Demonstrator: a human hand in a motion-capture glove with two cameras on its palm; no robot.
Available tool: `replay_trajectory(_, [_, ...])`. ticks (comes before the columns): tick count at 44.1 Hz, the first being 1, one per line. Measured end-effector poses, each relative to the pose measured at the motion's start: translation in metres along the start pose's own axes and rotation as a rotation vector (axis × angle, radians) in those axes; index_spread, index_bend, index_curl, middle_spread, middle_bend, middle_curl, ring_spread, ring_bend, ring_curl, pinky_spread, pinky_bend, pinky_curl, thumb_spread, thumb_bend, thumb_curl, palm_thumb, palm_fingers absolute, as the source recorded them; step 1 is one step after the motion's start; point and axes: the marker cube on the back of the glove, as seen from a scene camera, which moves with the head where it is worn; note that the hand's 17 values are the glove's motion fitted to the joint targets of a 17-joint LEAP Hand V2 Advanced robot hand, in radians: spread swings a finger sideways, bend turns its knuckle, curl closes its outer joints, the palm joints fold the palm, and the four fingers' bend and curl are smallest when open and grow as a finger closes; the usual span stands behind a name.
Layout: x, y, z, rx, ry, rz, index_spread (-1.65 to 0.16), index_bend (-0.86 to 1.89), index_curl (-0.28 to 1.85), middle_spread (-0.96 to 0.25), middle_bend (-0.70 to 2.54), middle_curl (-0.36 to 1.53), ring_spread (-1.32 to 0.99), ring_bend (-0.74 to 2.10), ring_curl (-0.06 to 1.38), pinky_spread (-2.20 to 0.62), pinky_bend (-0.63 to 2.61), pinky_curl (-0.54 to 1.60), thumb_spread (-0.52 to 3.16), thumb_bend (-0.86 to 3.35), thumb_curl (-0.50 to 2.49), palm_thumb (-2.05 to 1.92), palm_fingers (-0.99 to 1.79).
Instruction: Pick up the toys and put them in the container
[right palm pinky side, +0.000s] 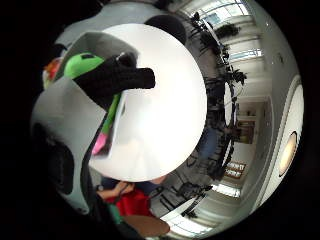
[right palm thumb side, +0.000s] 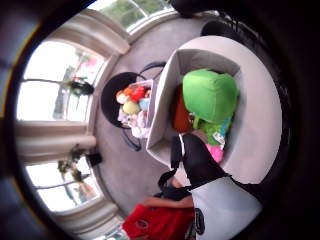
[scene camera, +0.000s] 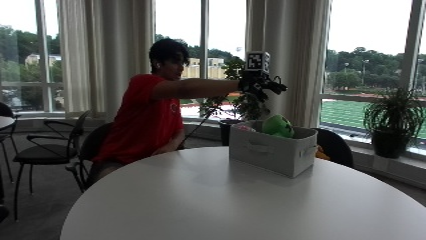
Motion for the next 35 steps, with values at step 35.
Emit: replay_trajectory(35, [0.249, 0.158, 0.145, -0.033, 0.077, 0.556, -0.38, 0.14, 0.25, -0.11, 0.17, 0.36, -0.05, 0.42, 0.19, 0.08, 1.18, 0.31, 1.16, -0.04, 0.36, -0.04, -0.14])
